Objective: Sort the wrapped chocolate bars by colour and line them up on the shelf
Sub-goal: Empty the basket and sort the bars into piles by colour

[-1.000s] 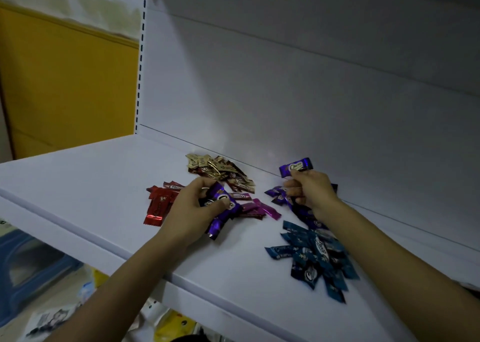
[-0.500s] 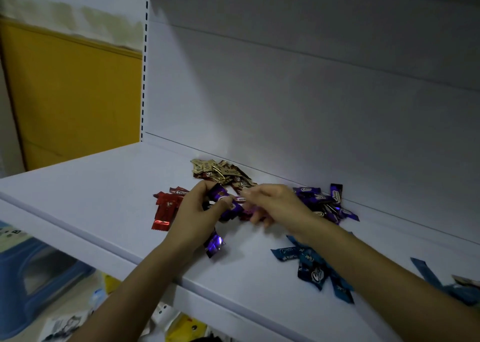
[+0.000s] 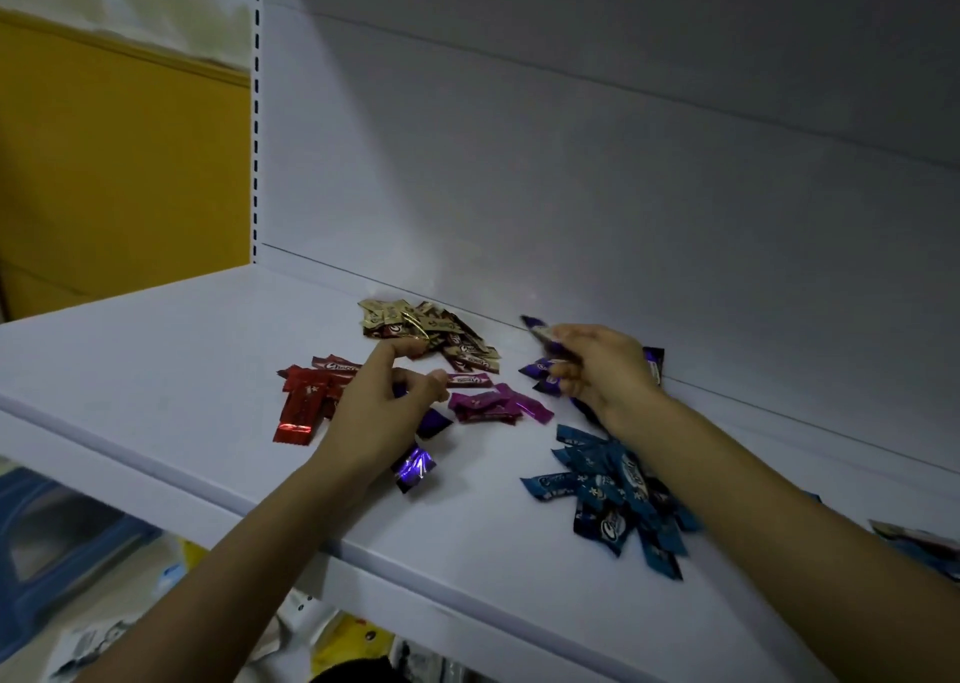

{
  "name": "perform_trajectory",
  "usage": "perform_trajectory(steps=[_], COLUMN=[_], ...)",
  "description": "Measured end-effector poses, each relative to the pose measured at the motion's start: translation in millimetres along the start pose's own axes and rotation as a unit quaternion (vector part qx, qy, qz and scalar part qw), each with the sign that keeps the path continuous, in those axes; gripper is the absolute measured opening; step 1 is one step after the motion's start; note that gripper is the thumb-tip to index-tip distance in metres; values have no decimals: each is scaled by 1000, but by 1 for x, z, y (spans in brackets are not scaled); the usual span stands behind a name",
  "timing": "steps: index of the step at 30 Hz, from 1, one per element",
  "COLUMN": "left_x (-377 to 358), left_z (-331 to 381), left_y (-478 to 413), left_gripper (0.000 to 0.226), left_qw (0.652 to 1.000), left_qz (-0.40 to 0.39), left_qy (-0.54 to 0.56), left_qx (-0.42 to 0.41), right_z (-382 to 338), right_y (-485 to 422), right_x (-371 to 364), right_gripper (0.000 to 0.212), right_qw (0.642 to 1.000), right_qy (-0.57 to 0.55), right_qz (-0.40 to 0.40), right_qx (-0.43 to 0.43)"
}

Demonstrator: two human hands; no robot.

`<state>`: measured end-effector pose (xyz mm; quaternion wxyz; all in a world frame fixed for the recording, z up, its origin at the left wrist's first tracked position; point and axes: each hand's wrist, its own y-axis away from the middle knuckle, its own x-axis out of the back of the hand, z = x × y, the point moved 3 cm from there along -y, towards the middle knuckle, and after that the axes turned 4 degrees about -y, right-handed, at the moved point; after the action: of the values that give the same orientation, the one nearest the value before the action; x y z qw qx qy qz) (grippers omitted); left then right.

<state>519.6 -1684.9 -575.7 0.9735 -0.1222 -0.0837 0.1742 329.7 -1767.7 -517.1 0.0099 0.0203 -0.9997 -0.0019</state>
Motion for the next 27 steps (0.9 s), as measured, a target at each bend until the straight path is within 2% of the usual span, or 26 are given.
perform_trajectory(steps=[3,7,11,14,17,19,23,27], left_x=[1,0,2,4,6,5,3,1], left_z=[-1,-2,0,2,4,3,1,-2], left_y=[-1,-2,1,5,7,6,6,2], left_gripper=[21,20,19,17,19,20,22,17], left_qw=[1000,1000,1000,999,998,999,1000,1000], left_qz=[10,11,15,22,15,16,15,16], left_qy=[7,-6,12,25,56,51,7,-11], left_qx=[10,12,14,-4,-8,-6,-16,-6], right_z=[-1,3,4,5,12,13,14,4], right_y=[-12,-10,12,35,48,49,44,24], right_x=[25,27,-8,-43,-71,-77,-65,-26], right_gripper=[18,19,21,17,24,24,11,9], right_qw=[994,991,988,960,929,931,937,955], right_qy=[-93,-114,1,155,213,201,184,192], right_qz=[45,26,-135,-233,-282,-284,-280,-204], right_qx=[-38,-60,-69,21,109,111,95,94])
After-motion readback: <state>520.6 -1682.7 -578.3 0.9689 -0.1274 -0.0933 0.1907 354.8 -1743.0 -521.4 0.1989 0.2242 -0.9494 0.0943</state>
